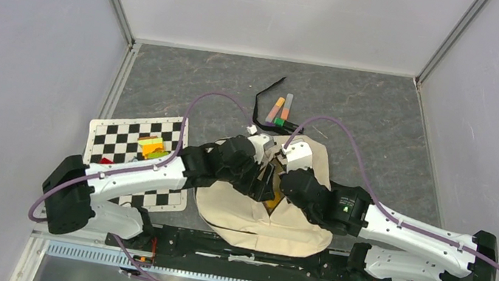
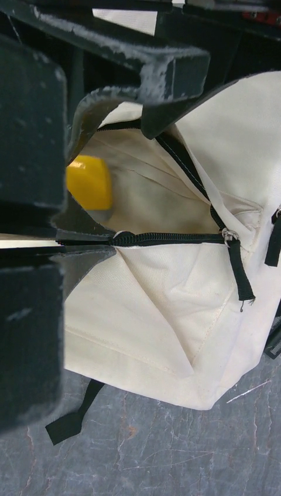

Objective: Pack the student bag
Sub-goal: Place the stationery in the student bag.

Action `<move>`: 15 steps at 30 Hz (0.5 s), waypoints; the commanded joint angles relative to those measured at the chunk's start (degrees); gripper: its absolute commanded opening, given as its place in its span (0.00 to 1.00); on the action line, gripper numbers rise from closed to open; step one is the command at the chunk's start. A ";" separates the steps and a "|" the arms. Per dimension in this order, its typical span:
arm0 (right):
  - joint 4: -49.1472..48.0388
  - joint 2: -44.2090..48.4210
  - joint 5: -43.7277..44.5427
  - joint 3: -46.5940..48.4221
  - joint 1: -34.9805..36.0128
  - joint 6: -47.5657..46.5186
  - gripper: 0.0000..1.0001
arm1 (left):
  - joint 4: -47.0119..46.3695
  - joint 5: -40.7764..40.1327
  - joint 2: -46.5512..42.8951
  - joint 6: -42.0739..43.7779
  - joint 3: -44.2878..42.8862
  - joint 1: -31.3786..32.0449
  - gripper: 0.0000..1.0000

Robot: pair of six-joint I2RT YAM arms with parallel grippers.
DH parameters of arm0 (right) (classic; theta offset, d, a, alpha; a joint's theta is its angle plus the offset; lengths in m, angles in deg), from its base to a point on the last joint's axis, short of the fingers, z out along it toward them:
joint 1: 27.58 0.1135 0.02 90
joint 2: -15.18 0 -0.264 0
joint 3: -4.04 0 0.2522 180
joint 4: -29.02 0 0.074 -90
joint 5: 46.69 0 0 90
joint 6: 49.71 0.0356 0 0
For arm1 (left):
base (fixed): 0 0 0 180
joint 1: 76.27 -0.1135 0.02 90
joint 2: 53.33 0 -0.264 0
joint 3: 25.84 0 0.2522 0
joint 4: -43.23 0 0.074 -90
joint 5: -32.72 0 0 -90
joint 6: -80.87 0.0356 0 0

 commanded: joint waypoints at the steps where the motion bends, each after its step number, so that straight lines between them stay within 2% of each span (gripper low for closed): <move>1: -3.40 1.07 1.39 0.85 0.14 -0.30 0.00 | -7.38 -0.04 -3.15 -5.96 4.00 0.25 0.80; 7: -3.56 1.07 0.97 0.41 0.10 0.09 0.00 | -17.16 0.64 -4.63 -11.84 9.38 0.32 0.62; 12: -3.56 1.16 0.78 0.06 0.10 0.24 0.00 | -19.77 -0.21 -4.25 -12.91 10.18 1.05 0.55; 15: -3.66 1.46 1.35 -0.15 0.10 0.33 0.00 | -19.34 -3.58 -6.46 -11.62 10.08 1.19 0.56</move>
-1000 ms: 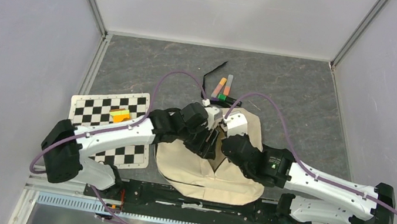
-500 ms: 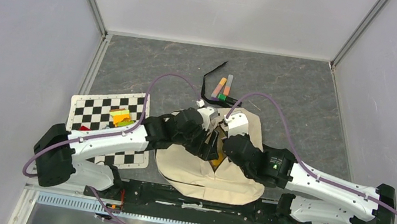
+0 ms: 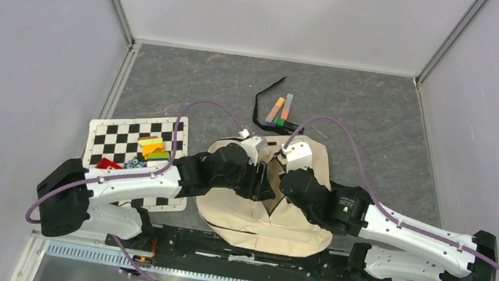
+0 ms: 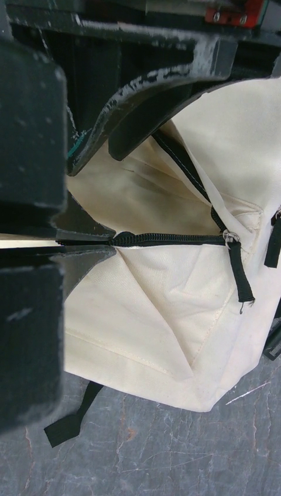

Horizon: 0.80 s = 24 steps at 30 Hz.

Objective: Pack the student bag
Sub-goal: Place the stationery in the student bag.

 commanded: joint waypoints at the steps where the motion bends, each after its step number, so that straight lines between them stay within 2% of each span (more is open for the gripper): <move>1: -3.26 1.55 1.90 -0.39 0.10 0.37 0.00 | -3.39 -5.01 -4.47 -1.09 0.04 0.62 0.59; 4: -3.35 1.39 3.51 -2.16 0.12 0.56 0.00 | 0.62 -10.96 -8.90 2.50 -1.03 0.53 0.70; 7: -3.34 0.93 4.54 -3.86 0.10 1.40 0.00 | 10.46 -16.37 -10.24 7.87 -6.48 -0.55 0.83; 11: -4.98 1.50 5.05 -7.73 0.14 3.07 0.00 | 17.81 -14.67 -7.85 13.71 -13.08 -7.32 0.90; 14: -8.83 3.56 3.66 -11.89 0.11 4.41 0.00 | 18.45 -8.63 -4.09 16.44 -17.03 -15.40 0.91; 18: -15.28 6.74 1.53 -17.75 0.14 5.38 0.00 | 18.03 -4.55 4.64 21.74 -24.14 -22.20 0.91; 24: -18.25 6.34 0.24 -21.12 0.10 4.79 0.00 | 16.62 -0.56 23.00 30.42 -39.61 -25.61 0.82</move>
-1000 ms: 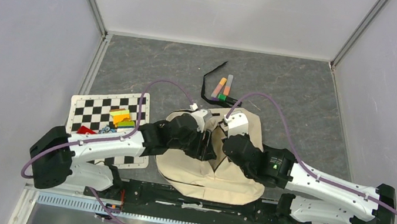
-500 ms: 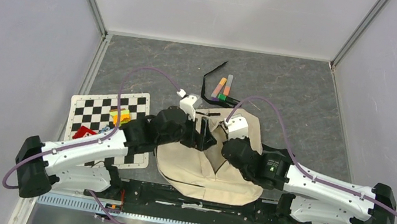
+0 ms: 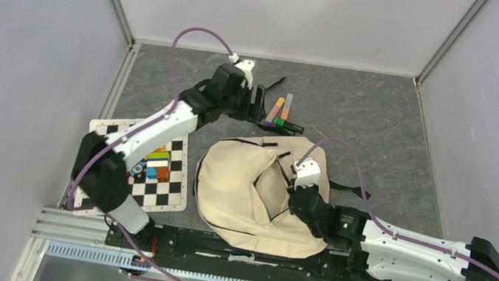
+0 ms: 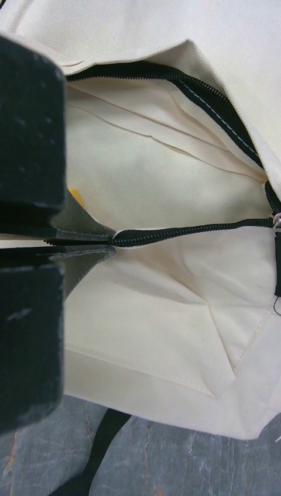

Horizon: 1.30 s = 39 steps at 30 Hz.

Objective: Pack the student bag
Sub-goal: Place the stationery in the student bag, then pick up the stationery from the center of the board.

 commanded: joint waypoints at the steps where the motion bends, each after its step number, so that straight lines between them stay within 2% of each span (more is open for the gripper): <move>1: -2.93 -0.29 -1.10 -1.93 0.10 0.36 0.00 | 0.34 5.06 12.42 10.30 -12.83 -1.42 0.79; 8: -4.11 -0.59 -1.47 -1.41 0.03 -2.62 0.00 | 7.47 4.02 35.66 13.80 -36.31 -2.85 0.66; 14: -5.00 -0.76 -1.87 -1.03 0.01 -2.29 0.00 | 13.44 1.87 48.51 15.88 -51.72 -3.35 0.63; 19: -5.03 -0.33 -2.26 -1.38 -0.05 -2.05 0.00 | 14.03 0.51 52.89 15.97 -53.93 -3.92 0.61; 27: -5.13 0.20 -1.65 -1.57 -0.25 -2.18 0.00 | 14.59 4.41 57.26 14.79 -54.95 -4.02 0.57; 35: -5.20 -0.29 -1.97 -1.26 -0.43 -2.22 0.00 | 14.34 5.02 59.33 14.04 -56.26 -4.02 0.58; 39: -5.16 -0.25 -1.97 -1.39 -0.43 -2.01 0.00 | 14.34 5.37 59.74 14.12 -56.23 -4.02 0.50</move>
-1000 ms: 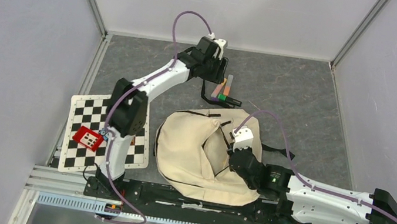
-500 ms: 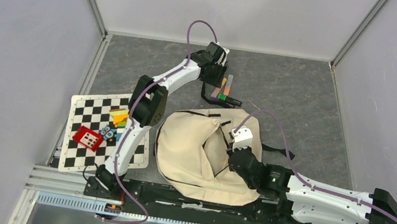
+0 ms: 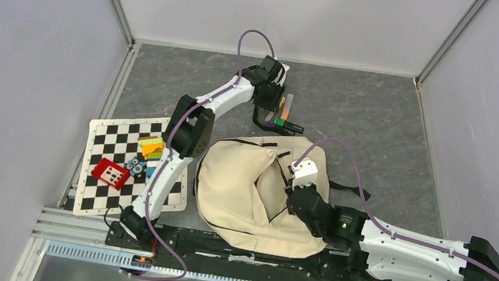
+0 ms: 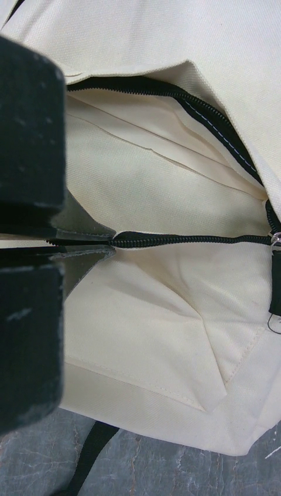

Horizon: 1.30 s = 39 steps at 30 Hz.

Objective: Pack the student bag
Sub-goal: Pick up the stationery from the center of the board.

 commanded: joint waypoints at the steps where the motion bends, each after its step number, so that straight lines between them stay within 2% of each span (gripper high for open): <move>1: -1.02 0.30 0.05 -0.21 -0.17 0.40 0.00 | 0.07 1.80 1.57 1.14 -1.89 -0.22 0.48; 7: -1.05 0.15 0.13 -0.23 -0.16 0.64 0.00 | -0.62 2.41 -0.83 0.28 0.46 -0.05 0.14; 11: -1.01 0.45 0.79 0.38 -0.18 0.24 0.00 | -4.83 2.36 -6.24 -2.04 4.51 -0.05 0.02; 18: 0.24 1.90 3.55 2.81 -0.25 -2.06 0.00 | -11.06 4.31 -20.84 -6.30 8.96 -0.05 0.02; 23: 0.98 3.85 7.22 7.38 -0.25 -5.55 0.00 | -10.37 8.41 -32.22 -9.20 14.23 -0.02 0.02; 30: -1.87 3.38 8.62 12.85 -0.52 -12.83 0.00 | -6.52 16.36 -48.46 -16.28 32.09 0.76 0.02; 34: -0.38 1.90 8.84 15.73 -0.61 -14.32 0.00 | -5.20 17.21 -57.88 -18.89 42.89 4.33 0.02; 39: -0.48 2.66 9.37 14.89 -0.69 -12.75 0.00 | -5.77 18.52 -67.91 -25.30 55.10 9.01 0.02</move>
